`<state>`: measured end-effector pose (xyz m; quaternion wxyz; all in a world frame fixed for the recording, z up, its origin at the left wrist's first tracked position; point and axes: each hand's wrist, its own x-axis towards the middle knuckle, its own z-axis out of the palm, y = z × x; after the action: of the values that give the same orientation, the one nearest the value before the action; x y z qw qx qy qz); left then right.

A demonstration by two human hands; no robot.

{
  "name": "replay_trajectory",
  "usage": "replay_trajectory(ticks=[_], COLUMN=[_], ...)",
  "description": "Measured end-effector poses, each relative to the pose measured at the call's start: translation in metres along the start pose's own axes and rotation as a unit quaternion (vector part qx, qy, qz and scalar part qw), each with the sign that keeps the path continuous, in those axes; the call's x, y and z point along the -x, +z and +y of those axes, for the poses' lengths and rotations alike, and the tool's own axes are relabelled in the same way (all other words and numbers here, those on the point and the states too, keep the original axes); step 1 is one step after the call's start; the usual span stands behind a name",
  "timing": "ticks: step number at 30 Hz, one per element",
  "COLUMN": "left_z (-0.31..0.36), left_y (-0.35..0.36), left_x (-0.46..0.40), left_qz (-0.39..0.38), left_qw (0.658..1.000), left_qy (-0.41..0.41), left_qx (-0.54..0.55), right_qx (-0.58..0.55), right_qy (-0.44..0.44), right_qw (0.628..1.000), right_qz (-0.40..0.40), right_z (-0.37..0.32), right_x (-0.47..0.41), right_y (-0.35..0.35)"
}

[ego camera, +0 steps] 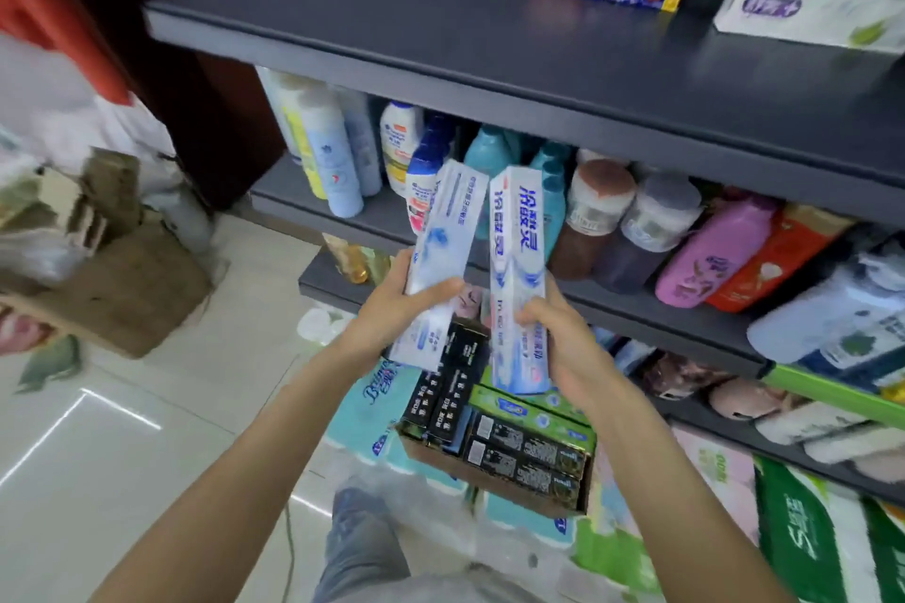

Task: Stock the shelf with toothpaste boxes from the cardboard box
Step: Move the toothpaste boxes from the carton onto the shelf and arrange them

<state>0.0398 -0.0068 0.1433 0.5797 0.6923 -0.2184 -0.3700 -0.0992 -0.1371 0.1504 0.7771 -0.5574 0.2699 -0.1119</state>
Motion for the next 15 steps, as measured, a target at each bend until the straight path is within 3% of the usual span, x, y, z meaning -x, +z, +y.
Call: replay_trajectory(ticks=[2, 5, 8, 11, 13, 15], left_z=[0.019, 0.048, 0.086, 0.126, 0.15, 0.167], left_y=[-0.026, -0.062, -0.095, -0.137, -0.167, -0.201], left_x=[0.008, 0.008, -0.004, -0.034, -0.059, -0.087], left_qz=[0.018, 0.03, 0.032, 0.095, 0.125, 0.16], left_qw=[0.999, 0.996, 0.986, 0.95, 0.922, 0.871], left_qy=[0.042, 0.086, 0.145, 0.206, 0.218, 0.226], left_qx=[0.006, 0.015, -0.079, -0.215, -0.295, -0.406], right_qx=[-0.012, 0.076, 0.085, 0.187, 0.276, 0.366], right_qy=[-0.023, -0.05, -0.079, -0.129, -0.18, -0.226], right_qw=[0.999, 0.994, 0.988, 0.972, 0.944, 0.903], right_qz=[-0.029, -0.063, -0.104, -0.066, -0.017, 0.016], right_z=[-0.026, -0.067, -0.108, -0.156, -0.187, -0.216], right_x=[-0.002, -0.009, -0.03, -0.063, -0.097, -0.135], right_y=[0.01, 0.023, 0.037, 0.052, 0.061, 0.074])
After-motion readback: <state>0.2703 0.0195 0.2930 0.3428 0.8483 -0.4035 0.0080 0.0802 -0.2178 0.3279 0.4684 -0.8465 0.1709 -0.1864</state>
